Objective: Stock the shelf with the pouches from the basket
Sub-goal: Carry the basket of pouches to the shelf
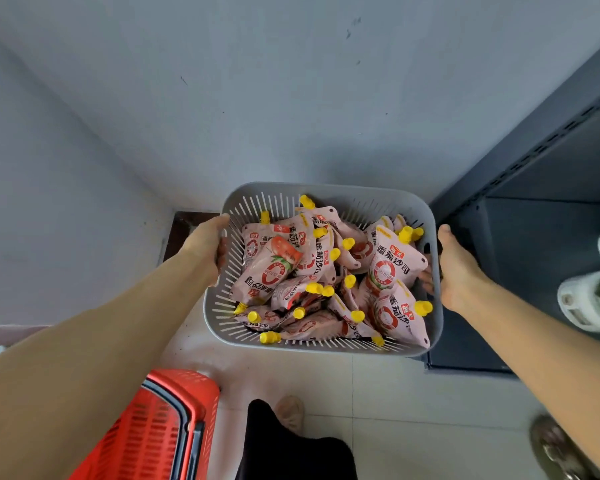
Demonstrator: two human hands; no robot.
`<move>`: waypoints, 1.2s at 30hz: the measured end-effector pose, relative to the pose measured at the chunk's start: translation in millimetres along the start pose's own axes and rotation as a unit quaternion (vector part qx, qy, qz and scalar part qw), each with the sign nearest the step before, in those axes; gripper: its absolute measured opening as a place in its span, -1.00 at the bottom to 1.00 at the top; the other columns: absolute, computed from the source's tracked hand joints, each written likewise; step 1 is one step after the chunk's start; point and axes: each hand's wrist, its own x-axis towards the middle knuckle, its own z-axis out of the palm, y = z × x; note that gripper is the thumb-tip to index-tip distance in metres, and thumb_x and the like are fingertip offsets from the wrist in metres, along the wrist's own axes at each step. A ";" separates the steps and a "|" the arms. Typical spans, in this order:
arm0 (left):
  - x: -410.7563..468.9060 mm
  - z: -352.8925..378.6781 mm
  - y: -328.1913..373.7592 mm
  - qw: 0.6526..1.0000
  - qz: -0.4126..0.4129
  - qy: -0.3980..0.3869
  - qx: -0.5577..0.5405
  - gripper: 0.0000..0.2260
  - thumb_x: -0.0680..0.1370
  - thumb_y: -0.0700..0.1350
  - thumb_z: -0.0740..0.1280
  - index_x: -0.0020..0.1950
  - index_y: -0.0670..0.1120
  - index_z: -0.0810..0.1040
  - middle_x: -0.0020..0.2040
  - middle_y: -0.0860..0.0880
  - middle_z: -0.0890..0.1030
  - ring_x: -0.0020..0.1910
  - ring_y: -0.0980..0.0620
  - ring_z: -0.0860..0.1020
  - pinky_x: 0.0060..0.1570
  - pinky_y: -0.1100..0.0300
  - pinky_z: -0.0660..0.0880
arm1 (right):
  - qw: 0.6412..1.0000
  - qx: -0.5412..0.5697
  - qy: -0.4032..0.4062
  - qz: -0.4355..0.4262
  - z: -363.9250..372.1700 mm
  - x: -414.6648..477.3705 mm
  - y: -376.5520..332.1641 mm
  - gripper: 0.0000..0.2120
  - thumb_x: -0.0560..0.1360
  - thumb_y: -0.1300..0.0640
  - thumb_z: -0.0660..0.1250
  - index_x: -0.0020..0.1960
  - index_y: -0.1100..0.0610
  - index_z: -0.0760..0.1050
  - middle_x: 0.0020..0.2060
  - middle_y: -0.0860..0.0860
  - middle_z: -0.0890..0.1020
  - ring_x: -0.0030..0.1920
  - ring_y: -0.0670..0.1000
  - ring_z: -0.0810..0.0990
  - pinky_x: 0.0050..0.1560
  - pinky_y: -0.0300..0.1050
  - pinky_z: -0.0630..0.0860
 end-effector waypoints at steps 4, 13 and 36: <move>-44.3 -18.3 8.9 1.000 -0.004 -0.009 -0.012 -0.72 0.51 0.08 0.30 -0.29 -0.09 0.49 -0.41 0.03 0.42 -0.43 0.13 0.35 -0.34 0.28 0.30 | 1.000 0.004 -0.013 0.005 -14.1 -42.4 -8.3 -0.54 0.56 -0.25 0.04 -0.06 0.10 0.50 -0.28 0.02 0.55 0.25 0.13 0.54 0.39 0.10 0.34; -164.9 -78.2 24.6 0.997 -0.024 -0.029 -0.067 -0.74 0.45 0.11 0.31 -0.18 -0.09 0.50 -0.49 0.04 0.49 -0.53 0.12 0.44 -0.36 0.31 0.40 | 0.999 0.035 -0.031 -0.024 -56.0 -153.8 -23.0 -0.56 0.56 -0.24 0.06 -0.17 0.06 0.52 -0.26 0.05 0.59 -0.08 0.05 0.52 0.01 -0.09 0.41; -397.4 -221.2 -94.6 0.999 -0.006 -0.044 0.002 -0.70 0.43 0.11 0.28 -0.07 -0.12 0.52 -0.41 0.02 0.52 -0.58 0.08 0.43 -0.34 0.33 0.43 | 0.989 0.147 0.004 -0.026 -161.1 -397.4 151.2 -0.70 0.53 -0.12 0.12 -0.09 0.03 0.54 -0.29 0.00 0.60 -0.34 0.01 0.57 -0.29 -0.19 0.47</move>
